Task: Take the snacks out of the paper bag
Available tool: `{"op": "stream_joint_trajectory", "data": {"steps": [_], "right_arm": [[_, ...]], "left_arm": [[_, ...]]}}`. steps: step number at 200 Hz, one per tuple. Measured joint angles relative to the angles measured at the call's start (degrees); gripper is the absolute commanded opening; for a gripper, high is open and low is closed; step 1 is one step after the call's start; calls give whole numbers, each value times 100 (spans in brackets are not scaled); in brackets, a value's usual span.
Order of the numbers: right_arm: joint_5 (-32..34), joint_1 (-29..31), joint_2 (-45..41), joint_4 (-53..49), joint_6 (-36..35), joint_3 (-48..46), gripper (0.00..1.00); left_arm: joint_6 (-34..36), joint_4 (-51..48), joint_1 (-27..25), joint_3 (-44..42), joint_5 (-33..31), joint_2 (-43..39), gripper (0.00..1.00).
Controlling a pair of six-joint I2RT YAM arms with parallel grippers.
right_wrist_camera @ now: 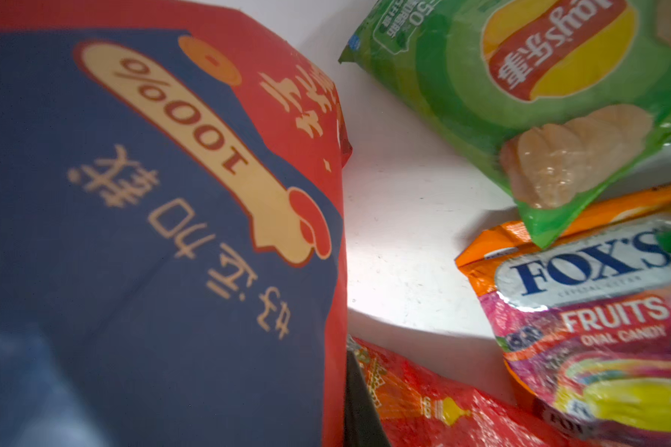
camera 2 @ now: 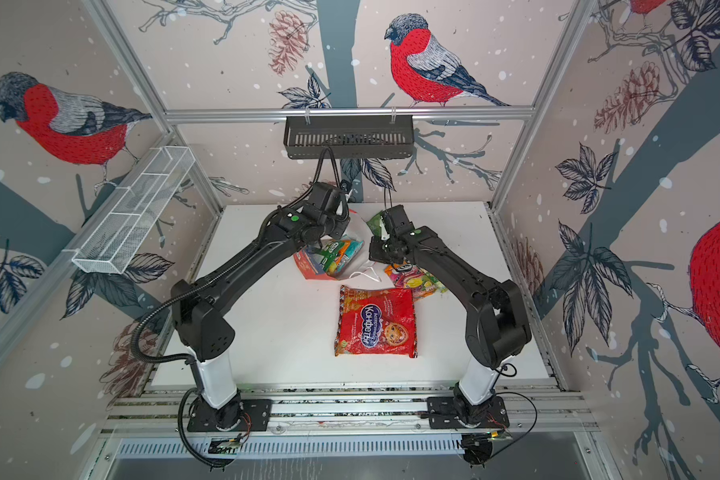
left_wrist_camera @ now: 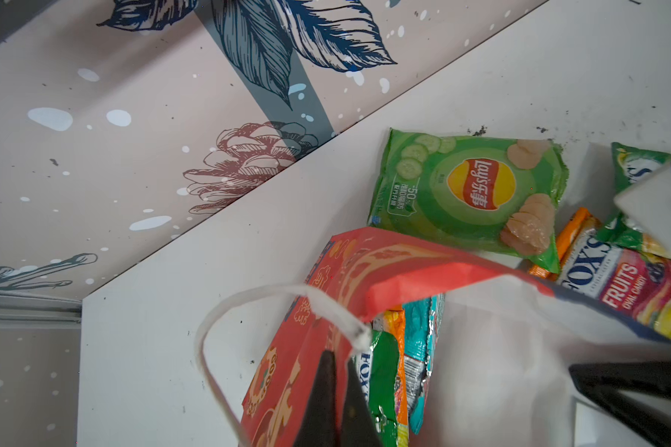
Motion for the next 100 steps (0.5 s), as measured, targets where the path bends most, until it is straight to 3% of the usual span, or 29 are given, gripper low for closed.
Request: {"op": "stream_joint_trajectory", "data": {"steps": [57, 100], "right_arm": [[-15, 229, 643, 1029, 258, -20, 13], [-48, 205, 544, 1445, 227, -501, 48]], "left_arm": [[17, -11, 17, 74, -267, 157, 0], [-378, -160, 17, -289, 81, -136, 0]]}}
